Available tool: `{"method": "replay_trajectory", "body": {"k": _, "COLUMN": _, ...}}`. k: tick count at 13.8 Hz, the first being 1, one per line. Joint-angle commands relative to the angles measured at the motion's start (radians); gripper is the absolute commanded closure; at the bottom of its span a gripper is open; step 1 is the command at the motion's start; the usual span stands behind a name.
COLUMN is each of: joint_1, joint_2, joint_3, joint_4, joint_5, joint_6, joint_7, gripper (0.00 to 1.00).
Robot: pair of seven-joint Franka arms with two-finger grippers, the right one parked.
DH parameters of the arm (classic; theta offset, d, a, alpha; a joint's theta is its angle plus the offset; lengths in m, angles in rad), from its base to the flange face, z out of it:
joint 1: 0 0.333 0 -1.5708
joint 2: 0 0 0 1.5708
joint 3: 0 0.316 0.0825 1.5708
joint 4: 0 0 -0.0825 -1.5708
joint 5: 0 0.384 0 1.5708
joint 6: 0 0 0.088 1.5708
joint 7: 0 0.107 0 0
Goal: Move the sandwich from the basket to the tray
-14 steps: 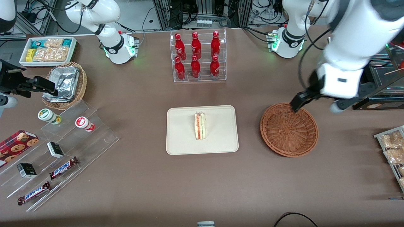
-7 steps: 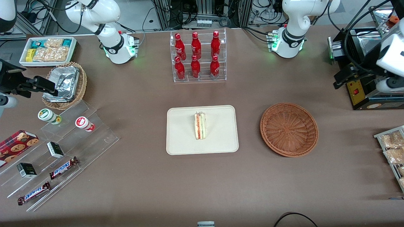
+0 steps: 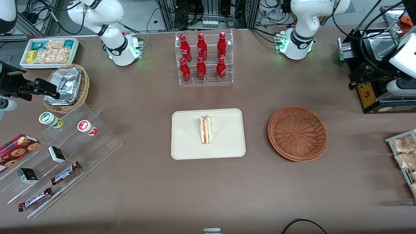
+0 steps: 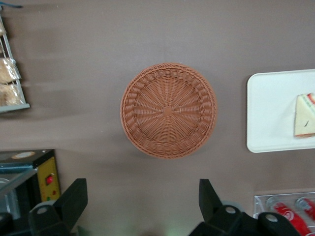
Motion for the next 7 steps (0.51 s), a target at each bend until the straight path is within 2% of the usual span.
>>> {"method": "replay_trajectory", "body": {"k": 1, "joint_1": 0.020, "joint_2": 0.006, "joint_3": -0.012, "joint_4": 0.016, "joint_5": 0.025, "joint_6": 0.009, "joint_7": 0.033, "gripper": 0.00}}
{"method": "replay_trajectory", "body": {"k": 7, "joint_1": 0.039, "joint_2": 0.009, "joint_3": -0.015, "joint_4": 0.014, "joint_5": 0.016, "joint_6": 0.000, "joint_7": 0.025, "gripper": 0.00}}
